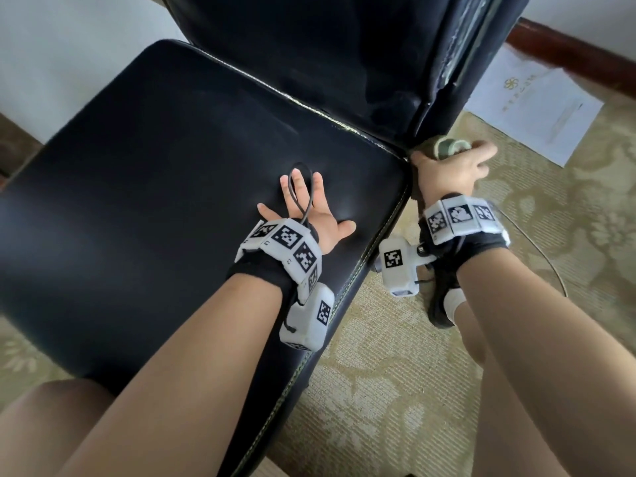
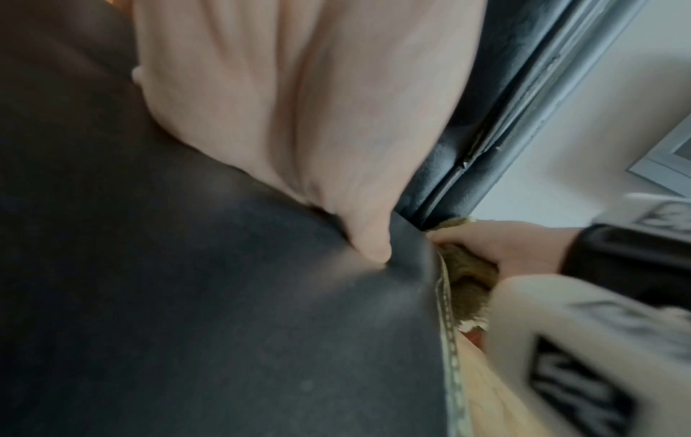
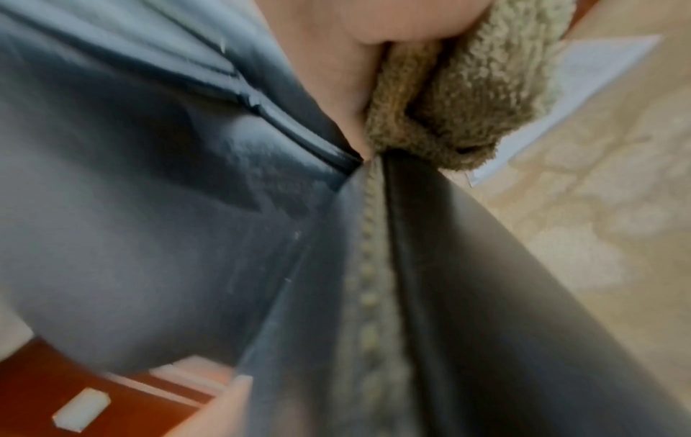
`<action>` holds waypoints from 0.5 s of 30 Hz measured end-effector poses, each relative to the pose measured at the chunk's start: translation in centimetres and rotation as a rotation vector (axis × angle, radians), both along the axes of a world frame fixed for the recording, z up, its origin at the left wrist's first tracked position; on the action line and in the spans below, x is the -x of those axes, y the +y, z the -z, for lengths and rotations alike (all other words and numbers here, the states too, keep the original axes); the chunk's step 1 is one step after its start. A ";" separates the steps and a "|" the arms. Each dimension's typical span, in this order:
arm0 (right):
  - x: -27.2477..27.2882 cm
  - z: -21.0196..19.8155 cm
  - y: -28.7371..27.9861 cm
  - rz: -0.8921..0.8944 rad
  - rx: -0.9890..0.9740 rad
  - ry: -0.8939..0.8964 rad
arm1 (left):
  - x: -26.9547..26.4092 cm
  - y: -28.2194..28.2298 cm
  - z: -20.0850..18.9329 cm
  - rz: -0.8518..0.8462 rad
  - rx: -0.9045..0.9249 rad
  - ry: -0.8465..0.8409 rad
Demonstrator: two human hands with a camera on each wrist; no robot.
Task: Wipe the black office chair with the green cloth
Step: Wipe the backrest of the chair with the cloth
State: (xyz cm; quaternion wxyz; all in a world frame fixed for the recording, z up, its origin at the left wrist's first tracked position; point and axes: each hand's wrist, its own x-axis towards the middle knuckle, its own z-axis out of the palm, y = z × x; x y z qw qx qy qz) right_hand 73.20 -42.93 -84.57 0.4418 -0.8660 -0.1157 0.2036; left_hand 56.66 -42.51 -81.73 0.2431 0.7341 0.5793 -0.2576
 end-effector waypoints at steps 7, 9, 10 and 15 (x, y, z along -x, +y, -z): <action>0.3 0.4 -4.8 0.122 -0.182 0.086 | 0.3 0.0 -0.1 0.011 0.000 -0.032; 0.2 -0.3 -4.9 0.068 -0.226 0.012 | 0.3 0.0 0.0 0.009 -0.002 -0.040; 0.2 -0.8 -4.7 0.029 -0.256 -0.028 | 0.4 -0.1 0.0 0.009 -0.004 -0.040; 0.6 -2.1 -1.6 -0.059 -0.377 -0.171 | 0.3 0.1 0.2 0.012 0.000 -0.031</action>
